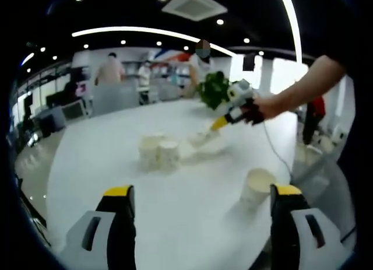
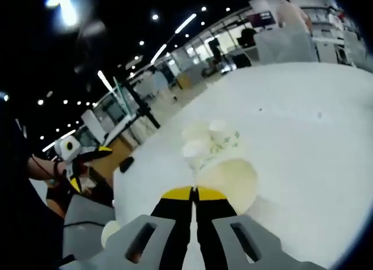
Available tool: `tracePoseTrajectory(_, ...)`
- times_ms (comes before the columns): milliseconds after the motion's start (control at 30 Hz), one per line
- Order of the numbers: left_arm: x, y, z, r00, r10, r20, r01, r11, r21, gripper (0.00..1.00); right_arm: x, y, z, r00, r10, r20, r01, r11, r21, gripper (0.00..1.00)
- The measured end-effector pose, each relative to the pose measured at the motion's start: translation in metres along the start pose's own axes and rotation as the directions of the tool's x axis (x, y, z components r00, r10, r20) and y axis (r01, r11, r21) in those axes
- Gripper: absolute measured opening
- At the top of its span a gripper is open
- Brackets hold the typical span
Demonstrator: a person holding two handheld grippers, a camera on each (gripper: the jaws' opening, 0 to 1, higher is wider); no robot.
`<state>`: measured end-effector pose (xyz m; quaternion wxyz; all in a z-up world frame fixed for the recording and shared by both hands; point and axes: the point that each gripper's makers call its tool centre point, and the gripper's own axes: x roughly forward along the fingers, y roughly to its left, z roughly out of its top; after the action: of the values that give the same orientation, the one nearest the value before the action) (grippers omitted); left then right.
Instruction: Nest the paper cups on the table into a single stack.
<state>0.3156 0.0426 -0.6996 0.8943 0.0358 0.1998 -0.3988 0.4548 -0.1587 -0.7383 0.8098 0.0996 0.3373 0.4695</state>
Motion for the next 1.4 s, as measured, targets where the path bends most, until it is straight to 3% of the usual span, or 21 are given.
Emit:
tracePoseTrajectory(767, 0.0, -0.002, 0.0, 1.0, -0.002, -0.002, 0.002, 1.0, -0.002, 0.97, -0.017, 0.027, 0.01, 0.999, 0.03, -0.017, -0.031, 0.997, -0.069, 0.0)
tracePoseTrajectory(1200, -0.006, -0.006, -0.007, 1.0, 0.0, -0.01, 0.0, 1.0, -0.009, 0.96, -0.033, 0.079, 0.032, 0.996, 0.084, 0.024, -0.08, 0.988, -0.132, 0.0)
tracePoseTrajectory(1400, -0.005, -0.006, -0.007, 1.0, -0.004, -0.009, 0.004, 1.0, -0.011, 0.96, -0.042, 0.094, 0.04, 0.994, 0.094, 0.049, -0.088, 0.989, -0.121, 0.0)
